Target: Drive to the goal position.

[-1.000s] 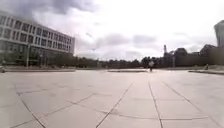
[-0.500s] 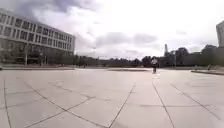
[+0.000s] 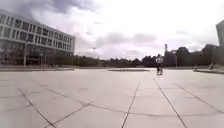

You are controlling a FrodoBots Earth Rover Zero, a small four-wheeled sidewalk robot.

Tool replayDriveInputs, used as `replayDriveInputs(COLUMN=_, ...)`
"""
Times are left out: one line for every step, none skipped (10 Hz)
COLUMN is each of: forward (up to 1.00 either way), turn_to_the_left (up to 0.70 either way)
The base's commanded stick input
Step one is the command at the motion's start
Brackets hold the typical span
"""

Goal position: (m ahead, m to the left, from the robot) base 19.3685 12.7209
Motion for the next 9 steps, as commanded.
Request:
replayDriveInputs(forward=0.70, turn_to_the_left=0.00)
replayDriveInputs(forward=0.70, turn_to_the_left=0.00)
replayDriveInputs(forward=0.70, turn_to_the_left=0.00)
replayDriveInputs(forward=0.70, turn_to_the_left=0.00)
replayDriveInputs(forward=0.70, turn_to_the_left=0.00)
replayDriveInputs(forward=0.70, turn_to_the_left=0.00)
replayDriveInputs(forward=0.70, turn_to_the_left=0.00)
replayDriveInputs(forward=0.70, turn_to_the_left=0.00)
replayDriveInputs(forward=0.70, turn_to_the_left=0.00)
